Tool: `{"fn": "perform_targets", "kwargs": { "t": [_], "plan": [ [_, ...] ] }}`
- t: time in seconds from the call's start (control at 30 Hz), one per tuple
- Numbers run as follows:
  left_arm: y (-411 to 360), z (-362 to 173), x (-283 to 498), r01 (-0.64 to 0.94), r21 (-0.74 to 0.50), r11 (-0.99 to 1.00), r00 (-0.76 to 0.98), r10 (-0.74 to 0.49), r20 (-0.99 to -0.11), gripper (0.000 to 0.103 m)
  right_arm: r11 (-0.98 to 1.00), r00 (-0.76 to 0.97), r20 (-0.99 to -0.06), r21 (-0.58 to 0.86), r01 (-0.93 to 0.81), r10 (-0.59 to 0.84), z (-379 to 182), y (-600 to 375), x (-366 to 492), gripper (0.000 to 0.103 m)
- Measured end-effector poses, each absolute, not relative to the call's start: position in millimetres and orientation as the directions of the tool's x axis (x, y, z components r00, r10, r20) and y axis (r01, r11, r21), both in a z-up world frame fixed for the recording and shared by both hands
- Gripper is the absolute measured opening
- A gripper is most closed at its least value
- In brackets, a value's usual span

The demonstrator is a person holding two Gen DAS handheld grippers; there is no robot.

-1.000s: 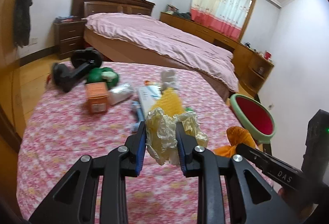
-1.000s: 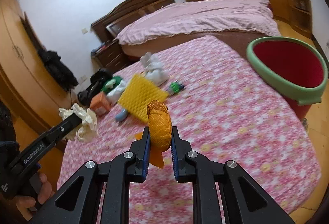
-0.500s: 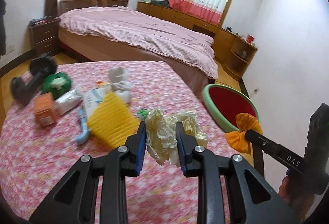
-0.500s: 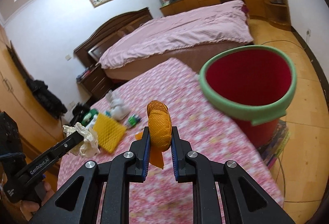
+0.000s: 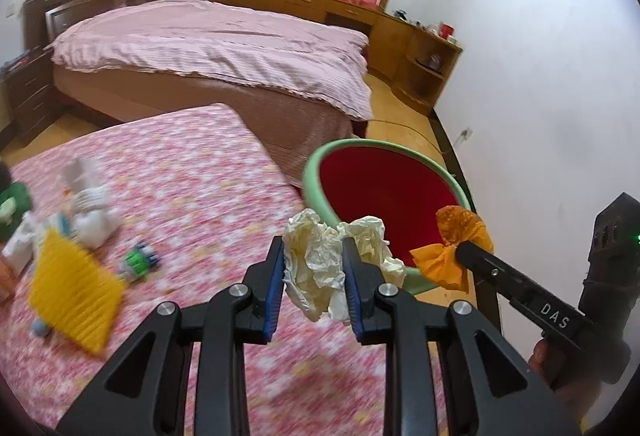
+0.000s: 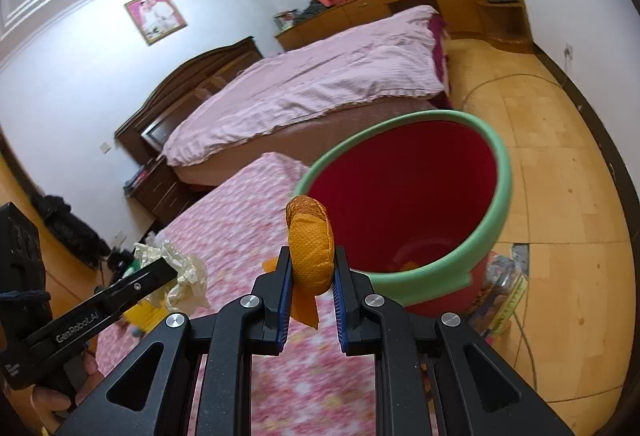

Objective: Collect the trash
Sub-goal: 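Carry the tissue and the orange foam net with both grippers over the bucket, then open both grippers to drop the tissue and orange net into the bucket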

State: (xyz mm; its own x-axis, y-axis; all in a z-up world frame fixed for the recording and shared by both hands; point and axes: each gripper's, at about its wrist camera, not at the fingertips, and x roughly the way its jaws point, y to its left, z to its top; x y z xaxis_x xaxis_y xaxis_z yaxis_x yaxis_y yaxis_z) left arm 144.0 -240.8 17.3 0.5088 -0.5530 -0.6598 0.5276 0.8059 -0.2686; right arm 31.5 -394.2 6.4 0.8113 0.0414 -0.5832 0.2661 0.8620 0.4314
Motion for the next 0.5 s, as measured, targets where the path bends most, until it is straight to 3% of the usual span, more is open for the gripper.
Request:
{"fn": "perform_targets", "kwargs": {
  "t": [0.5],
  "plan": [
    [-323.1, -9.8, 185.1, 0.593, -0.278, 0.755, 0.432, -0.591, -0.681, 0.027, 0.843, 0.802, -0.596, 0.41, 0.348, -0.041, -12.0, -452.6, 44.5, 0.021]
  ]
}}
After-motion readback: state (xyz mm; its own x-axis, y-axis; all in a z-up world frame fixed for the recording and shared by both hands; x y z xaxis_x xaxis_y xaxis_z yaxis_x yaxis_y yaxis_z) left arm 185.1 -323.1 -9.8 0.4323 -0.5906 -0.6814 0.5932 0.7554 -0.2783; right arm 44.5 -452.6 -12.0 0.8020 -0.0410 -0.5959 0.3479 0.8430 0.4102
